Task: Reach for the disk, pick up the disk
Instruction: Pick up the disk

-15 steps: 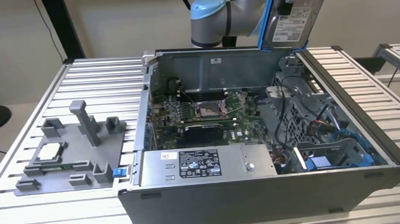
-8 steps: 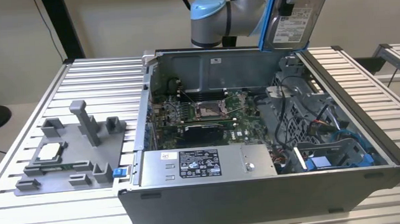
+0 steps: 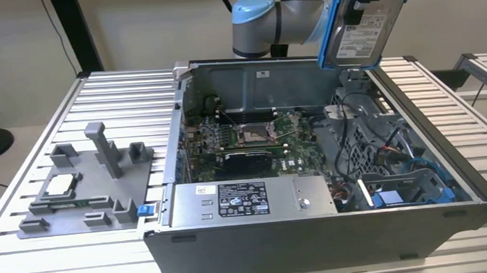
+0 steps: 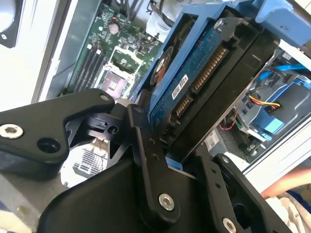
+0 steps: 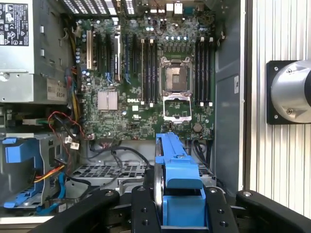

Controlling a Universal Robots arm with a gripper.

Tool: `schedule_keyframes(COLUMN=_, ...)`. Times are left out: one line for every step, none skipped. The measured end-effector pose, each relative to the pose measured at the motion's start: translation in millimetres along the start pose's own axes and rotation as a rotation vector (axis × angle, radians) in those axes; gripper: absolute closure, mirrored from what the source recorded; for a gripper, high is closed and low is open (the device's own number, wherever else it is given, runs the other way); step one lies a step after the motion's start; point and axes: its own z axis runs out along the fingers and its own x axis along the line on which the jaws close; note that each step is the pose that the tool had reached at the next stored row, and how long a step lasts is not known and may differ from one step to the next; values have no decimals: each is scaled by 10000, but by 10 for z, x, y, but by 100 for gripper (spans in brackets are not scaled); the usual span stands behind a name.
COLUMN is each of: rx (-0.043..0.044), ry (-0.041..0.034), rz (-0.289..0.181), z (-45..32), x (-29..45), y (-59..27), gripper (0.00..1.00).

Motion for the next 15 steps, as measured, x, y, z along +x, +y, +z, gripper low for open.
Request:
schedule_keyframes(rx=0, ry=0, rz=0, z=0, x=26, y=2, gripper=100)
schedule_keyframes(rx=0, ry=-1, rz=1, z=0, x=50, y=6, gripper=100)
schedule_keyframes(rx=0, ry=0, rz=1, z=0, x=72, y=9, gripper=100)
schedule_keyframes(rx=0, ry=-1, rz=1, z=0, x=95, y=13, gripper=100)
schedule_keyframes(rx=0, ry=-1, rz=1, z=0, x=118, y=18, gripper=100)
schedule_keyframes(rx=0, ry=-1, rz=1, z=0, x=138, y=22, gripper=100)
schedule_keyframes(rx=0, ry=-1, rz=1, z=0, x=160, y=28, gripper=100)
schedule_keyframes(rx=0, ry=-2, rz=2, z=1, x=180, y=33, gripper=100)
schedule_keyframes(rx=0, ry=-1, rz=1, z=0, x=231, y=40, gripper=100)
schedule_keyframes(rx=0, ry=-1, rz=0, z=-1, x=260, y=41, gripper=100)
schedule_keyframes(rx=0, ry=-1, rz=1, z=-2, x=289, y=42, gripper=100)
schedule_keyframes(rx=0, ry=-2, rz=2, z=-2, x=318, y=42, gripper=100)
schedule_keyframes(rx=0, ry=-1, rz=2, z=-4, x=345, y=43, gripper=100)
schedule_keyframes(rx=0, ry=-1, rz=2, z=-4, x=372, y=42, gripper=100)
schedule_keyframes(rx=0, ry=-1, rz=2, z=-5, x=397, y=42, gripper=100)
